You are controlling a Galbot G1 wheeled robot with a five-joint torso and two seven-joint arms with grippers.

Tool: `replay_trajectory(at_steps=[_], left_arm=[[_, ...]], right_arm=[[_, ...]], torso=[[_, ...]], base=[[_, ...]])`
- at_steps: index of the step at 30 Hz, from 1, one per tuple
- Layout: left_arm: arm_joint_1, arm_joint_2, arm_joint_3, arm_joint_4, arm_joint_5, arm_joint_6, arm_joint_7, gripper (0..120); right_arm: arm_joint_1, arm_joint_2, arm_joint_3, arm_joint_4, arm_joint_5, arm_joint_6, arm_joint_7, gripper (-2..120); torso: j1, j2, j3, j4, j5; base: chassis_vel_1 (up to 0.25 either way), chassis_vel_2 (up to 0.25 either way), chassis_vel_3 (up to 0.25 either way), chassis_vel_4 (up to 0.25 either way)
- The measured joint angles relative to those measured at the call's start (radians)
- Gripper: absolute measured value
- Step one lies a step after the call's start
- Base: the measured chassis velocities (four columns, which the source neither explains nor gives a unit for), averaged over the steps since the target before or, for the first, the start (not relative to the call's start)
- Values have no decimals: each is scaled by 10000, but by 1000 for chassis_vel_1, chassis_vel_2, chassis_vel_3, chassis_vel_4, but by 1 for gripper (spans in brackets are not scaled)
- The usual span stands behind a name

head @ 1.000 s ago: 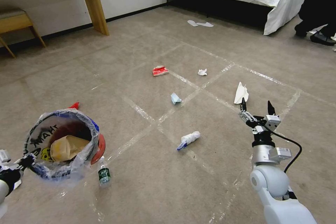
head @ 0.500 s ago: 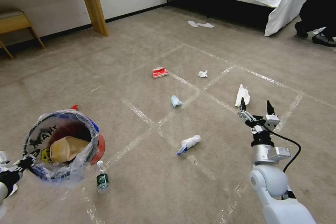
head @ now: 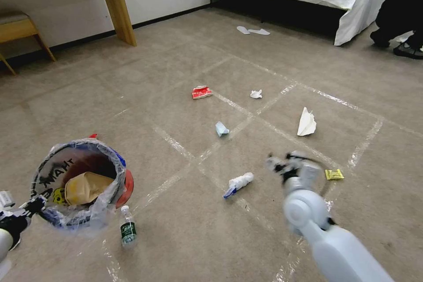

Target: Pick up the trash bin and place the garbage on the floor into it.

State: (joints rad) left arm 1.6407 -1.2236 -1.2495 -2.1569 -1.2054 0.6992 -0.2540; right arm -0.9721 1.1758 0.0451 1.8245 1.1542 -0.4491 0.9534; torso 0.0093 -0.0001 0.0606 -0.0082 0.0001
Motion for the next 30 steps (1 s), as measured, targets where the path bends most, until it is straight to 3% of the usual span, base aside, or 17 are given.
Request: replay_trajectory(at_steps=[9, 17, 30], left_arm=[[153, -265, -52, -86, 140, -11, -18, 0], [209, -514, -19, -89, 377, -31, -8, 0], [287, -552, -21, -89, 444, -80, 14, 0]], right_arm=[[1342, 1448, -786, -2689, 504, -48, 332, 100], [1853, 2067, -697, -4428, 241, 230, -32, 100], [2801, 3214, -547, -7028, -423, 588, -778, 100]], torso=[[1, 0, 0, 0, -3], [0, 0, -1, -1, -2], [0, 0, -1, 0, -2]], base=[[0, 0, 0, 0], [0, 0, 0, 0], [0, 0, 0, 0]])
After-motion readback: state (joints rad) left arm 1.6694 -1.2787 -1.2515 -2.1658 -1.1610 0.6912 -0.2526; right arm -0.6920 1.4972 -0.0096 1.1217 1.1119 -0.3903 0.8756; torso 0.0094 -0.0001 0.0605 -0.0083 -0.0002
